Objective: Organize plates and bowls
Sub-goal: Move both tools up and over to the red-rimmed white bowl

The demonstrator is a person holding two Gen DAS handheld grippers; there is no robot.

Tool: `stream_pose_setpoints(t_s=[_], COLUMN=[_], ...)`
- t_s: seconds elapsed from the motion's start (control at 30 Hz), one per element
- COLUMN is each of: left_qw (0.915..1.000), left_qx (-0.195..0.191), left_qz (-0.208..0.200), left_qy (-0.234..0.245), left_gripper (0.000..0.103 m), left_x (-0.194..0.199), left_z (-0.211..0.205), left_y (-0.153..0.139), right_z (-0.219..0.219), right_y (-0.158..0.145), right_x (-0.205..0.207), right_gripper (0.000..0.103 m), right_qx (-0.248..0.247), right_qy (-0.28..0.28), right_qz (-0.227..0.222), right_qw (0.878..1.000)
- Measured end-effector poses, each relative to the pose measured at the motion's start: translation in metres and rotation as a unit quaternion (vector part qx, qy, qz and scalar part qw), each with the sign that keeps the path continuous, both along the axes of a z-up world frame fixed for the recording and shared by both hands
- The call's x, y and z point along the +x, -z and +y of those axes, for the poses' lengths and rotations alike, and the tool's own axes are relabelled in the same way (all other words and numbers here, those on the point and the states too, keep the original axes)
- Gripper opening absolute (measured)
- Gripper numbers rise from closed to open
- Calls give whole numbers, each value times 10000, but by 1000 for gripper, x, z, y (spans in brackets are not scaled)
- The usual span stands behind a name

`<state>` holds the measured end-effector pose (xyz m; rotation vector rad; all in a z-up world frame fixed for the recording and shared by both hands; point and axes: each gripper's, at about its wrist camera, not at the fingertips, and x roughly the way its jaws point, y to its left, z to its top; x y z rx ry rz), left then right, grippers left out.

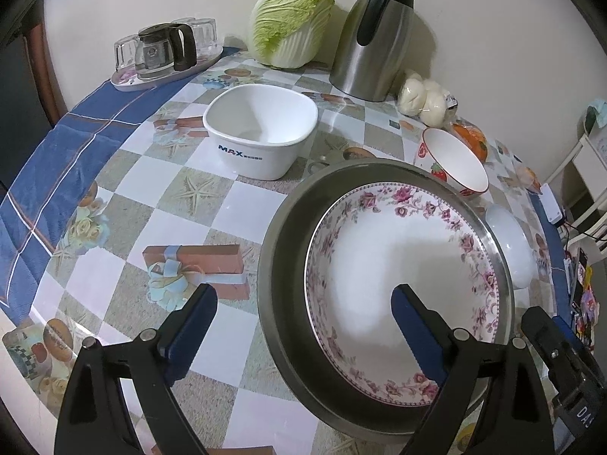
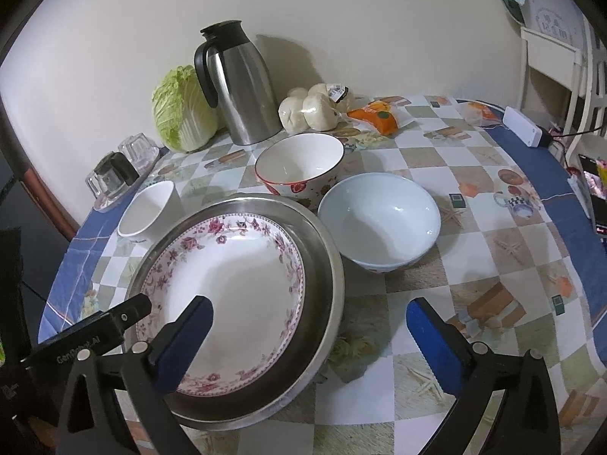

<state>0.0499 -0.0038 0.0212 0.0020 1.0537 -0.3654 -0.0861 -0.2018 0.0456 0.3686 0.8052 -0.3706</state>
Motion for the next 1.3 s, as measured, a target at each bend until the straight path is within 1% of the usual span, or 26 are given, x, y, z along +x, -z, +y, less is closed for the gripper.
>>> stream_pose_setpoints(t_s=[0.07,0.17,0.27,0.33,0.4,0.47,0.53,0.7,0.77,0.87,0.97,1.07,1.23,1.3], left_qw=[10000,10000,9997,9991,9982,9975,9967,9958,9952,9950,9939,9929,9918,9918], left_qx=[8,-47,-205,-393,-554,-576,-508,-638,-737,-746,-753,-818,-857,-864], left_qz=[-19,-40,-95,-139,-223,-393,-612,-602,-580,-568,-738,-805,-895,-883], left_qy=[-20,-20,-21,17,108,146,163,265,277,350,337,320,328,323], left_gripper=[94,103,103,103,103,103,103,103,103,103,103,103,103,103], left_x=[-1,-2,-4,-5,-7,-10,-12,-7,-2,5,15,27,44,51], left_z=[0,-1,-2,-4,-6,-10,-13,-15,-17,-22,-26,-31,-42,-46], left_y=[-1,-5,-10,-14,-20,-25,-32,-38,-37,-35,-36,-38,-43,-45], right_z=[1,4,5,4,1,-3,-5,-12,-16,-24,-29,-38,-63,-72], right_y=[-1,-2,-4,-6,-8,-10,-12,-15,-14,-22,-31,-41,-56,-62], right_x=[0,0,0,-2,-2,-3,-3,5,11,18,25,35,47,49], right_gripper=[103,103,103,103,103,103,103,103,103,103,103,103,103,103], right_qx=[-13,-107,-138,-165,-80,-38,-81,-69,17,-21,-131,-245,-202,-224], right_qy=[-21,-54,-86,-43,-5,42,81,165,155,281,338,406,644,783], right_qz=[17,45,-16,-110,-134,-204,-196,-199,-156,-304,-514,-595,-819,-826], right_qw=[10000,9999,9999,9998,9999,9998,9997,9996,9998,9991,9980,9971,9943,9933])
